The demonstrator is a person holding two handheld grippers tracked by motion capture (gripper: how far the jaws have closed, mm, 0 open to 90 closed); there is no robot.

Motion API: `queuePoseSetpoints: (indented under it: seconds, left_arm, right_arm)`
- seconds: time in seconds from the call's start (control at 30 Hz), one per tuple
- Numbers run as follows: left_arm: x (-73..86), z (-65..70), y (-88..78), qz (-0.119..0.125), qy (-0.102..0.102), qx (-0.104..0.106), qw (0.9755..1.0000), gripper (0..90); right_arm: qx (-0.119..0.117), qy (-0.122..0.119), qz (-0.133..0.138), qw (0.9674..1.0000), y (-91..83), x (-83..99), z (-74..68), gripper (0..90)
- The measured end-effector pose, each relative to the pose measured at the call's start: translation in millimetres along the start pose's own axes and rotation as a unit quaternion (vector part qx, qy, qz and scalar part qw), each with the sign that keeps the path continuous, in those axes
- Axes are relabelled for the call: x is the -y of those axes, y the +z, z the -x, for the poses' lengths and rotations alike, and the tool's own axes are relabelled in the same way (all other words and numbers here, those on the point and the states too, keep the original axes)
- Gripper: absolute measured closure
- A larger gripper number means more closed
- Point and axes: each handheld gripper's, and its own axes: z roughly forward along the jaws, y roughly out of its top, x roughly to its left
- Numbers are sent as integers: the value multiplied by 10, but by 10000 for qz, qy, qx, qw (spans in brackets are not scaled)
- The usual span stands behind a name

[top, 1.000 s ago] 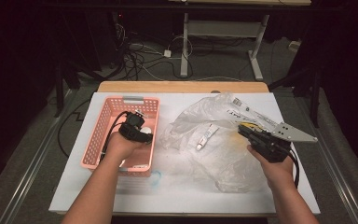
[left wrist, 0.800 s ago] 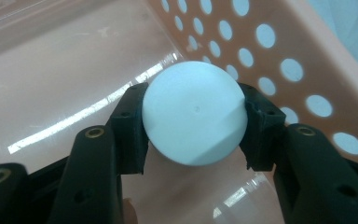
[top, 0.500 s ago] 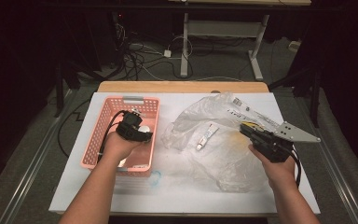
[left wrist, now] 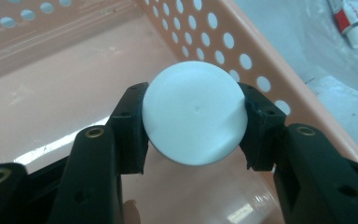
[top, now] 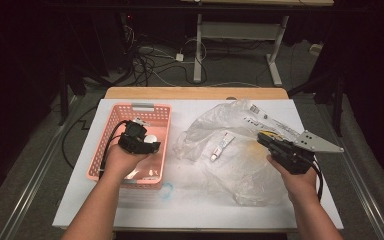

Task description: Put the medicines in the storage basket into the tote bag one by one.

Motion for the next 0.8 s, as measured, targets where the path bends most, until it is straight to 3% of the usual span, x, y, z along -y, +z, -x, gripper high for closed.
queuePoseSetpoints:
  seconds: [0.4, 0.67, 0.73, 0.8]
  left_arm:
    - [158, 43, -251, 450, -59, -9, 9990, 487]
    - [286, 125, -399, 800, -60, -90, 9967, 487]
    - [342, 151, -449, 955, -165, -38, 9953, 487]
    - [391, 197, -490, 1045, -134, -70, 9944, 487]
  right_arm:
    - [-2, -35, 32, 10000, -9, -14, -18, 900]
    - [-25, -76, 21, 10000, 3, -18, -27, 900]
    - [-30, -9, 51, 10000, -6, -24, -31, 900]
    - [-34, -59, 50, 10000, -17, -25, -35, 900]
